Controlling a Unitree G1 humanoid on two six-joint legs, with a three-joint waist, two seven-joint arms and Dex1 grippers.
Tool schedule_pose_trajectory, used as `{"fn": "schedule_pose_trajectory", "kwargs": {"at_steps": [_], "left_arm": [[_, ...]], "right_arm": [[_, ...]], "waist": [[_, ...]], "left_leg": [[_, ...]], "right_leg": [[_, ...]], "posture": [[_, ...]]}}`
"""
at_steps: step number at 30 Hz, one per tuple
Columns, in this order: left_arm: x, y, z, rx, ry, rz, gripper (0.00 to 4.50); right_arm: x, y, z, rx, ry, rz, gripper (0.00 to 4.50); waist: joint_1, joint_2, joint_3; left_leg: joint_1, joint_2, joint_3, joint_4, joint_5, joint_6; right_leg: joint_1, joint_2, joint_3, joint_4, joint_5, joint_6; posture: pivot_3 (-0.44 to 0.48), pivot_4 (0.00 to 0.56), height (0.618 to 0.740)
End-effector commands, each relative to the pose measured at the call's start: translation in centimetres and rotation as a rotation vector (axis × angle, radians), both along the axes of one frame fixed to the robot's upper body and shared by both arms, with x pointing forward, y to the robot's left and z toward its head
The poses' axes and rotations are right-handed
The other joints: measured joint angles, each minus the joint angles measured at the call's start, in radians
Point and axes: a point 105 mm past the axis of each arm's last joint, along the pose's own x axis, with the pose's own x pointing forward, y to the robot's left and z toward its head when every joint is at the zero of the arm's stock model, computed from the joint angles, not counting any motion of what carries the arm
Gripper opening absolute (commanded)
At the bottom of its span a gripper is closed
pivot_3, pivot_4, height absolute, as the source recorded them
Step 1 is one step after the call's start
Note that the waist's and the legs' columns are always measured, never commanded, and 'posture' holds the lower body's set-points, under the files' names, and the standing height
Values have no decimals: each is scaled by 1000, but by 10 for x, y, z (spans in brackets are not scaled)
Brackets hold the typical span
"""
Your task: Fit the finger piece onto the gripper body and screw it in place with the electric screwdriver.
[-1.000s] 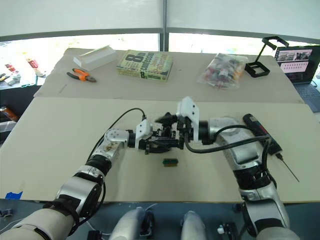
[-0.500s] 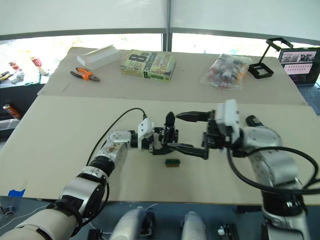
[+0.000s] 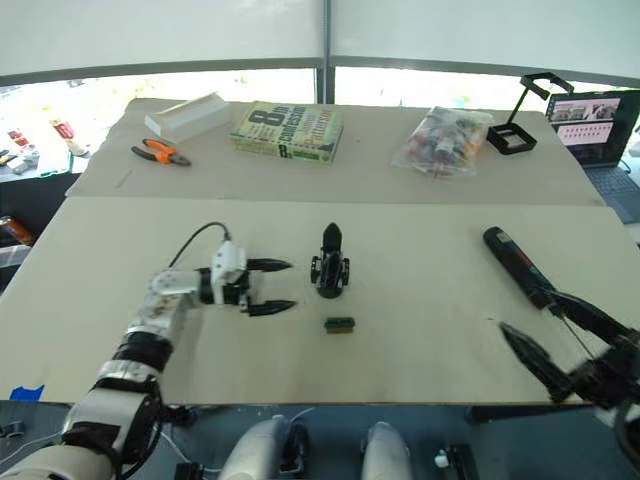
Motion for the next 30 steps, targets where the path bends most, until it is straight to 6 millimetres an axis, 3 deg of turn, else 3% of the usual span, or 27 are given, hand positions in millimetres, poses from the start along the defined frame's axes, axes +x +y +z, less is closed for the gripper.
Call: {"fn": "schedule_pose_trajectory", "kwargs": {"at_steps": [1,3,5,8,12,17,21,25,30], "left_arm": [[-16,8,39,-80,-75,-53,4468],[-27,13,56,-108,-93,-62,4468],[-34,13,71,-141,-100,-51,4468],[-41,12,87,-161,-108,-42,4468],[-45,7,96,-169,-112,-46,4468],[-45,-2,97,-178,-103,-65,4468],[-47,-7,94,-171,-97,-86,4468],[-48,-9,94,-172,-99,-88,4468],[-50,-8,93,-166,-97,-91,4468]], "right_arm": [[-25,-36,-11,-10,-5,-238,4500],[-42,-56,-29,24,47,-384,4500],[-48,-63,-39,31,77,-446,4500],[-38,-65,-36,10,67,-447,4500],[-3,-69,-28,22,93,-392,4500],[54,-82,-50,-70,416,-352,4500],[98,-89,-46,-117,439,-309,4500],[127,-90,-53,-186,469,-292,4500],[143,-87,-66,-159,526,-287,4500]], "waist": [[4,1,0],[7,1,0],[5,3,0],[-2,10,-3],[-15,14,-5],[-15,14,-5],[-13,13,-4],[-2,13,-4],[-1,13,-4]], "left_leg": [[0,0,0,0,0,0],[1,0,-1,-2,-2,-3],[2,-1,-2,-5,-3,-7],[3,-1,0,-5,-3,-7],[12,-1,5,-10,-3,-8],[12,0,11,-14,3,-2],[12,0,15,-14,4,-1],[12,0,16,-14,4,-1],[11,0,19,-13,4,-1]], "right_leg": [[0,0,0,0,0,0],[-2,-1,-1,-2,0,0],[-1,-2,0,-3,-1,0],[0,-2,3,-2,-1,0],[2,0,10,-1,-1,1],[0,3,14,1,-3,-2],[-1,3,17,1,-2,-2],[-1,3,16,0,-3,-1],[-1,3,17,-1,-3,0]], "posture": [[0,150,740],[0,150,740],[0,150,740],[0,150,740],[0,150,740],[0,150,740],[0,150,740],[0,150,740],[0,150,740]]}}
